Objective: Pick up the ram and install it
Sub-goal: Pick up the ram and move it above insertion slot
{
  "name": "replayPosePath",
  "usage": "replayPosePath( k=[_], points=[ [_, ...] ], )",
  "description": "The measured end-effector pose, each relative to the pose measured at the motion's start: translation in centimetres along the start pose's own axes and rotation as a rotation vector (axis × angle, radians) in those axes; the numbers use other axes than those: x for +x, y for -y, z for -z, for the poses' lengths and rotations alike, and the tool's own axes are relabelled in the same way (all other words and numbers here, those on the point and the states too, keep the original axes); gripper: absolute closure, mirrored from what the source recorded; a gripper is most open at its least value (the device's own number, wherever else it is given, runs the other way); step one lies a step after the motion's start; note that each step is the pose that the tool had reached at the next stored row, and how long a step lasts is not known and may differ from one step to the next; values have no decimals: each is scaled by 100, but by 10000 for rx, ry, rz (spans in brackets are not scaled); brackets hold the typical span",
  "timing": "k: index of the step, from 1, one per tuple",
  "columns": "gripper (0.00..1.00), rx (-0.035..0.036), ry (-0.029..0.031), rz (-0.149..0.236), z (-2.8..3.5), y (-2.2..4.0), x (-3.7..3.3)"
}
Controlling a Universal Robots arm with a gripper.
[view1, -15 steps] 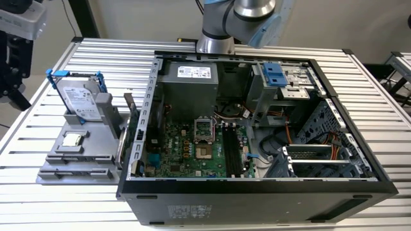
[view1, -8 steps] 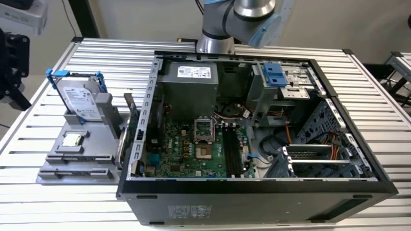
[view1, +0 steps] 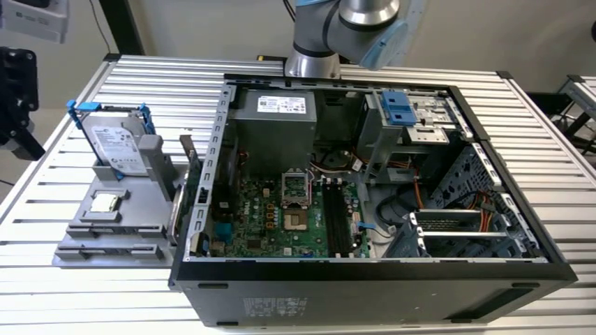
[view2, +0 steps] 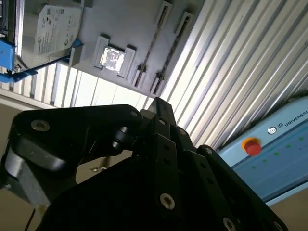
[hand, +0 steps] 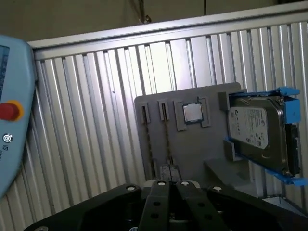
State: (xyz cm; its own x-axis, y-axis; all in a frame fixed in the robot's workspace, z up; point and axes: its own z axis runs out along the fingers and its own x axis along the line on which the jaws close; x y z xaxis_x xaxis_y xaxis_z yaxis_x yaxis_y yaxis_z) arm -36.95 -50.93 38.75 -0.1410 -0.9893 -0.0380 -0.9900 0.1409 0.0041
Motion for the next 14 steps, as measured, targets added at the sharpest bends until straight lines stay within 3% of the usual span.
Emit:
replayPosePath(
  k=[11, 14],
  points=[
    [100, -74, -9, 1972, -3, 0, 0],
    [100, -80, -9, 2115, -3, 0, 0]
  ],
)
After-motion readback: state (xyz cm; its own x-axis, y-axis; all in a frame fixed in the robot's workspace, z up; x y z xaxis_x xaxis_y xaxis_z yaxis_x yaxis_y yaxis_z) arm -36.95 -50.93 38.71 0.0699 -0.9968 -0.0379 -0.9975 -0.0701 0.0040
